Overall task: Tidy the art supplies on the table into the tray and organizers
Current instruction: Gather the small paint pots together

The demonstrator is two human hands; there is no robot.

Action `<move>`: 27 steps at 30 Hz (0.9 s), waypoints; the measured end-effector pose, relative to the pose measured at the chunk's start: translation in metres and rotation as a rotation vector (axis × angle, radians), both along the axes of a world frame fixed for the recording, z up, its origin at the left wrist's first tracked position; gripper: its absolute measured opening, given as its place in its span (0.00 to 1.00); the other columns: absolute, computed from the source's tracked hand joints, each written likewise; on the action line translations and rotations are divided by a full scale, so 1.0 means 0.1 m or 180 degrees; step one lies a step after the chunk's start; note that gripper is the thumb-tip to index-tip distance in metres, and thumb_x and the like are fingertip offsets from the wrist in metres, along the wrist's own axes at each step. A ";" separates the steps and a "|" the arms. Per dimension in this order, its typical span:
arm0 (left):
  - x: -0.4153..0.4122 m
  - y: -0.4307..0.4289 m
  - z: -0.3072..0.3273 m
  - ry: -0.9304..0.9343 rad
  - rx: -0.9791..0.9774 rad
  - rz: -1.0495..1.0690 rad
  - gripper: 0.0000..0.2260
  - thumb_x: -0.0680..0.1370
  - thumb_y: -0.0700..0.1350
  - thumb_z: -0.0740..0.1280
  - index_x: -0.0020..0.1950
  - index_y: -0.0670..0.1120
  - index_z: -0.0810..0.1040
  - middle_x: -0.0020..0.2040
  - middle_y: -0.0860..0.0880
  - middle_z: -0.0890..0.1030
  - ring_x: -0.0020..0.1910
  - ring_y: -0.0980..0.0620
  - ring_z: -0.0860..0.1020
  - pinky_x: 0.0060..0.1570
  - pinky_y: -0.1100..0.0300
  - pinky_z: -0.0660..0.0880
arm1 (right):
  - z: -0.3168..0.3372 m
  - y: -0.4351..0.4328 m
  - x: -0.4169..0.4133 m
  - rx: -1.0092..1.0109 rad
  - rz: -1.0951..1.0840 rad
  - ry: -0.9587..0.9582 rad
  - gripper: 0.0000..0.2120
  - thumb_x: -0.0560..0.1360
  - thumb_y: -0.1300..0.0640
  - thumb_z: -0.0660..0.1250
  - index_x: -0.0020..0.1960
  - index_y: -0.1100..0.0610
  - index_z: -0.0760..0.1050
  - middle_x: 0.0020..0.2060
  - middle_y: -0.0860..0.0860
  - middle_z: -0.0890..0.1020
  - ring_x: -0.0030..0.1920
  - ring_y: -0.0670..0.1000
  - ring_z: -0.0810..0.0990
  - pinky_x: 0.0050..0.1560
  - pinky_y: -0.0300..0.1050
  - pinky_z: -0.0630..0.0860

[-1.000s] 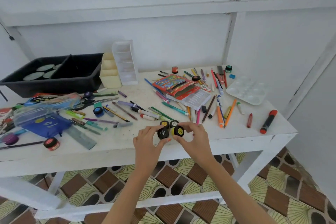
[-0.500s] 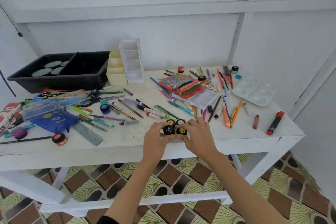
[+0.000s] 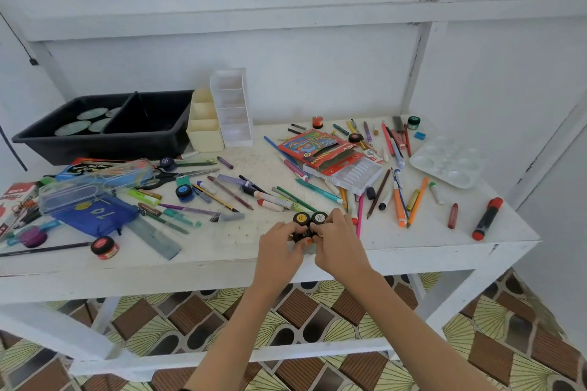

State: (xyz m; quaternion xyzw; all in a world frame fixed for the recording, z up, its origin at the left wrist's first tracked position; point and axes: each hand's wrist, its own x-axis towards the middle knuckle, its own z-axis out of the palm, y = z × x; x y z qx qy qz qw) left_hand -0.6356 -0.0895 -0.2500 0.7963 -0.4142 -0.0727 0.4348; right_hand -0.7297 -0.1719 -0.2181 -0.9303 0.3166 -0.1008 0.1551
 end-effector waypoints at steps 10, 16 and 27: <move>0.03 -0.09 0.14 0.0029 0.0563 -0.0097 0.04 0.75 0.37 0.66 0.48 0.41 0.79 0.48 0.45 0.80 0.45 0.48 0.75 0.51 0.53 0.74 | 0.24 -0.09 0.14 0.0096 0.0126 0.0608 0.12 0.76 0.56 0.63 0.57 0.60 0.74 0.56 0.59 0.69 0.59 0.59 0.68 0.51 0.45 0.67; 0.07 -0.03 0.11 0.0134 0.0531 -0.0262 0.05 0.78 0.39 0.64 0.48 0.43 0.79 0.49 0.46 0.81 0.48 0.47 0.77 0.50 0.57 0.72 | 0.08 -0.20 0.03 0.0157 0.0394 0.0472 0.16 0.77 0.62 0.59 0.63 0.57 0.75 0.48 0.55 0.68 0.52 0.58 0.70 0.51 0.46 0.67; 0.01 0.02 0.11 -0.0312 0.0438 -0.0023 0.10 0.81 0.40 0.58 0.60 0.44 0.73 0.56 0.45 0.75 0.51 0.45 0.75 0.52 0.49 0.72 | 0.12 0.05 0.01 -0.0471 -0.0019 0.0130 0.14 0.78 0.60 0.58 0.62 0.56 0.74 0.56 0.54 0.70 0.58 0.54 0.68 0.50 0.44 0.70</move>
